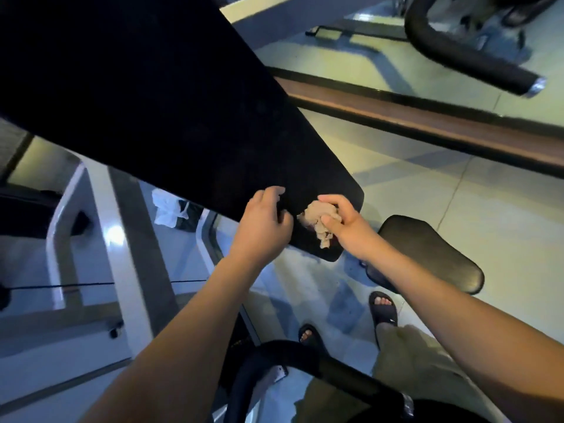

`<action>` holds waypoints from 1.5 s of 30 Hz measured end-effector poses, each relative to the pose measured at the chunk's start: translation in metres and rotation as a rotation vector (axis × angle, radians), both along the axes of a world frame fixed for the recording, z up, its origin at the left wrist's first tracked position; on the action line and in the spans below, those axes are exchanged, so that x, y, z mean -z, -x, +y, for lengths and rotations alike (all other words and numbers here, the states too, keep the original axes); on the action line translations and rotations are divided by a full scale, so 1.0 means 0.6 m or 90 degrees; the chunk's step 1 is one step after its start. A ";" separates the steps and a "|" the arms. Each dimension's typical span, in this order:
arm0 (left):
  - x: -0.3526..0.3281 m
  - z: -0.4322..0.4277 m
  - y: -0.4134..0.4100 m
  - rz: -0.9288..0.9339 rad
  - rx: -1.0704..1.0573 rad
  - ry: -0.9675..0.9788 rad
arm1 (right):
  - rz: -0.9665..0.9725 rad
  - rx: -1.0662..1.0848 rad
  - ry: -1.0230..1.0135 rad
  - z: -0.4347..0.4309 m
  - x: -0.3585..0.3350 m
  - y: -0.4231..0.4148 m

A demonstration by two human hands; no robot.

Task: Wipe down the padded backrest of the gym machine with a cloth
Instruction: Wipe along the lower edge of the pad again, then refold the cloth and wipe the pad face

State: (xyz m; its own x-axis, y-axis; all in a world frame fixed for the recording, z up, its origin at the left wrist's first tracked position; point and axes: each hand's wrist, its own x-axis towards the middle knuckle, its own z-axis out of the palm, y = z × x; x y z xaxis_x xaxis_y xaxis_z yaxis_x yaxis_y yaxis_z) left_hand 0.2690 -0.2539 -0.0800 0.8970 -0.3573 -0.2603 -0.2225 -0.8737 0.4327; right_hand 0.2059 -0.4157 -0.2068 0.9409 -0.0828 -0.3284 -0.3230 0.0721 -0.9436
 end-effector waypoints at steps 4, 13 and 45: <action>-0.020 0.008 0.036 0.171 -0.192 0.196 | -0.026 -0.085 -0.045 0.000 -0.088 -0.003; -0.017 0.004 0.054 0.111 -0.321 0.181 | -0.065 -0.020 0.072 0.025 -0.148 0.008; -0.122 0.017 -0.013 0.053 -0.242 0.223 | -0.198 0.036 0.105 0.002 -0.190 -0.092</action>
State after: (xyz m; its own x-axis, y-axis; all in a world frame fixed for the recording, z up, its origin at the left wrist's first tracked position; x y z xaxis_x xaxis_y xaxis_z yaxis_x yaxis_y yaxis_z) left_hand 0.2765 -0.2435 -0.0070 0.9614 -0.0898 -0.2600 0.1296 -0.6858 0.7162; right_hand 0.2611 -0.4145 -0.0927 0.9862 -0.1657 -0.0047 -0.0181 -0.0794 -0.9967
